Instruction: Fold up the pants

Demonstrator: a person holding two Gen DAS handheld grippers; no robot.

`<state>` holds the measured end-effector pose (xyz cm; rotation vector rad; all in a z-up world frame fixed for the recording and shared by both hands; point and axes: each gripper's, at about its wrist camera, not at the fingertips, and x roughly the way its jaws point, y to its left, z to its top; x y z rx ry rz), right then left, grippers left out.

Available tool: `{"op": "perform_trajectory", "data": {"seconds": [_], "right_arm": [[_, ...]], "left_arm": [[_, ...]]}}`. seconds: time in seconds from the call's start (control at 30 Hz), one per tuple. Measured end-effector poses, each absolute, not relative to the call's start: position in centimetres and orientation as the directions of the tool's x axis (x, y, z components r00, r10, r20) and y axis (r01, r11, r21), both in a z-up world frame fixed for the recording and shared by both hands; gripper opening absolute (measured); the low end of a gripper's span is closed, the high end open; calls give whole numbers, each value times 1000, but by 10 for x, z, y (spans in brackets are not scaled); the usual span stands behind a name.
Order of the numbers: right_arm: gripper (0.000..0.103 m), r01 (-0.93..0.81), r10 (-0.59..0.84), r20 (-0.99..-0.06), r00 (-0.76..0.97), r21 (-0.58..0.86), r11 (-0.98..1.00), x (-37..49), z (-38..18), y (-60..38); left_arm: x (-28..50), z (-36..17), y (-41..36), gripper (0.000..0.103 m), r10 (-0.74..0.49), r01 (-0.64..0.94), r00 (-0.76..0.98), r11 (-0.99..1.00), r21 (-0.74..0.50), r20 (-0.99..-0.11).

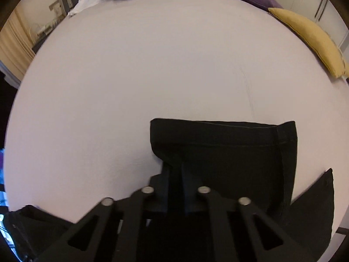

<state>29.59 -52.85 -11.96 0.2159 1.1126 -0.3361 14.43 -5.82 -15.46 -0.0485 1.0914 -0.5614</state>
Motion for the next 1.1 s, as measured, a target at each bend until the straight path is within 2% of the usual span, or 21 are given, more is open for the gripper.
{"op": "perform_trajectory", "data": {"seconds": [0.17, 0.37, 0.5, 0.6, 0.73, 0.77, 0.83, 0.97, 1.07, 1.1], "right_arm": [[4, 413, -138, -817, 560, 132, 901, 239, -76, -544], [4, 540, -197, -667, 719, 358, 762, 94, -49, -603], [4, 658, -278, -626, 729, 530, 535, -16, -89, -651], [4, 675, -232, -643, 730, 621, 398, -63, -133, -673], [9, 577, -144, -566, 812, 739, 349, -78, -157, -668], [15, 553, -126, -545, 829, 763, 335, -79, -160, -669], [39, 502, -100, -498, 861, 805, 315, -88, -162, -672], [41, 504, -95, -502, 860, 803, 319, -90, -163, -669], [40, 500, -80, -503, 861, 807, 315, -49, -161, -682], [35, 501, -74, -507, 859, 801, 327, -44, -161, -686]], "left_arm": [[143, -156, -61, 60, -446, 404, 337, 864, -301, -829], [144, -155, -62, 60, -437, 392, 335, 870, -299, -835], [145, -153, -65, 61, -426, 374, 339, 879, -295, -839], [147, -151, -68, 61, -413, 355, 339, 888, -292, -845], [149, -150, -71, 62, -398, 334, 335, 898, -287, -854], [150, -150, -72, 62, -396, 328, 334, 900, -288, -856], [152, -149, -74, 62, -391, 316, 331, 903, -290, -859], [155, -149, -78, 62, -381, 302, 327, 909, -287, -865], [155, -149, -84, 62, -355, 309, 332, 916, -255, -874], [155, -149, -87, 62, -349, 310, 333, 918, -248, -876]]}}
